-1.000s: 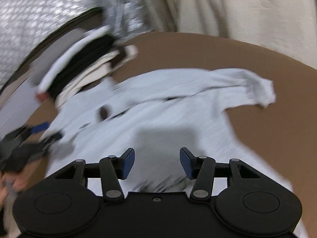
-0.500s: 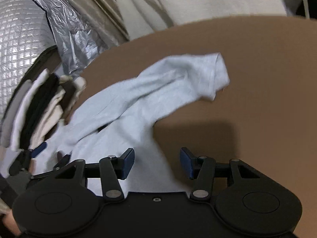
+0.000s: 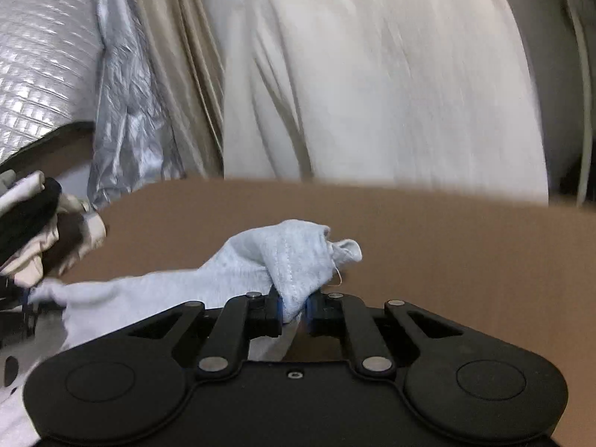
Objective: Fold clothes
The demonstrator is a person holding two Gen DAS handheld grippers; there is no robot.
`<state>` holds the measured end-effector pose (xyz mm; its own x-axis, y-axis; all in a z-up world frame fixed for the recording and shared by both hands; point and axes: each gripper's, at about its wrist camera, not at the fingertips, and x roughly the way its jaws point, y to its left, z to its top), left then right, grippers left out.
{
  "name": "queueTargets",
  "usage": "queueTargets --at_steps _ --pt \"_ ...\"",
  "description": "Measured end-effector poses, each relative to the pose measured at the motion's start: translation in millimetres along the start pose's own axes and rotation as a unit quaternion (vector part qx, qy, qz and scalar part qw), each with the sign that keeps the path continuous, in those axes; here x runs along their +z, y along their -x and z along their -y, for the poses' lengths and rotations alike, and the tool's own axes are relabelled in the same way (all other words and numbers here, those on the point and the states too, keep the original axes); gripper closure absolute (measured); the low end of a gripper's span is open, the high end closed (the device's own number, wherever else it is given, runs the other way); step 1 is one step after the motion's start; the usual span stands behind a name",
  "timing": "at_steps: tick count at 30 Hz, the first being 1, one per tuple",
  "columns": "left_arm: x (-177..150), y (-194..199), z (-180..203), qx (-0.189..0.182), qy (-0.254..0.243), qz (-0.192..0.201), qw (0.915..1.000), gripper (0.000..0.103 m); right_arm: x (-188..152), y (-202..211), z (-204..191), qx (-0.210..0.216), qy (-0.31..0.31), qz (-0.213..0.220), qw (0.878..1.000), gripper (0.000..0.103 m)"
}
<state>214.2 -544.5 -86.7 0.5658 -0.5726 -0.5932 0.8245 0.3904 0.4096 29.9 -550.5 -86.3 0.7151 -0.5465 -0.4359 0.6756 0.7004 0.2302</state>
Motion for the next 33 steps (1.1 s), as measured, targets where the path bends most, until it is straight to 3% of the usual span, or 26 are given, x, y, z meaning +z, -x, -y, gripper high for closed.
queueTargets --at_steps 4,9,10,11,12,13,16,18,21,23,24,25,26,29,31,33 --pt "39.5 -26.1 -21.4 0.024 0.038 0.011 0.9989 0.098 25.3 -1.9 -15.1 -0.018 0.041 0.035 0.998 0.092" --pt "80.8 -63.6 -34.7 0.061 0.066 0.019 0.9958 0.098 54.7 -45.0 -16.5 -0.066 0.067 0.018 0.995 0.088" --pt "81.3 -71.1 -30.3 0.083 0.052 0.016 0.9951 0.098 58.0 -60.6 -10.7 -0.077 0.056 -0.006 0.995 0.067" --pt "80.6 -89.3 -26.2 0.114 0.038 -0.013 0.9927 0.096 58.7 -75.9 -3.8 -0.088 0.039 -0.039 0.995 0.054" --pt "79.9 -107.5 -22.0 0.144 0.024 -0.041 0.9884 0.088 58.2 -94.0 5.5 -0.102 0.018 -0.086 0.991 0.035" --pt "76.6 -115.0 -26.6 0.142 0.046 -0.058 0.9871 0.079 57.0 -106.0 14.5 -0.11 -0.002 -0.117 0.987 0.035" --pt "66.7 -137.6 -40.4 0.135 0.113 -0.106 0.9786 0.079 49.8 -105.5 40.4 -0.094 -0.062 -0.126 0.986 0.035" --pt "64.4 -134.9 -45.7 0.118 0.123 -0.094 0.9809 0.078 47.1 -97.9 54.2 -0.051 -0.117 -0.117 0.985 0.034" --pt "59.4 -122.3 -46.0 0.101 0.106 -0.076 0.9863 0.078 42.7 -94.0 71.5 0.018 -0.198 -0.115 0.973 0.034" --pt "55.0 -112.6 -45.4 0.089 0.11 -0.063 0.988 0.074 35.9 -98.0 68.7 0.039 -0.214 -0.116 0.969 0.034" --pt "52.2 -103.9 -46.7 0.082 0.118 -0.059 0.9879 0.072 32.5 -99.0 64.1 0.038 -0.207 -0.111 0.971 0.056" --pt "52.6 -99.2 -47.8 0.079 0.119 -0.058 0.9881 0.072 30.8 -99.0 57.9 0.027 -0.19 -0.105 0.976 0.094" --pt "53.0 -94.6 -49.0 0.075 0.119 -0.058 0.9884 0.072 32.0 -97.0 49.2 -0.004 -0.155 -0.095 0.983 0.097" --pt "55.0 -71.4 -53.1 0.072 0.116 -0.059 0.9889 0.072 39.7 -78.1 25.9 -0.089 -0.044 -0.031 0.995 0.098" --pt "56.7 -55.1 -54.7 0.067 0.112 -0.056 0.9899 0.068 44.5 -76.0 23.0 -0.147 -0.03 -0.062 0.987 0.094" --pt "56.0 -30.9 -56.7 0.055 0.106 -0.047 0.9917 0.059 48.8 -71.3 26.3 -0.176 -0.039 -0.107 0.978 0.077"
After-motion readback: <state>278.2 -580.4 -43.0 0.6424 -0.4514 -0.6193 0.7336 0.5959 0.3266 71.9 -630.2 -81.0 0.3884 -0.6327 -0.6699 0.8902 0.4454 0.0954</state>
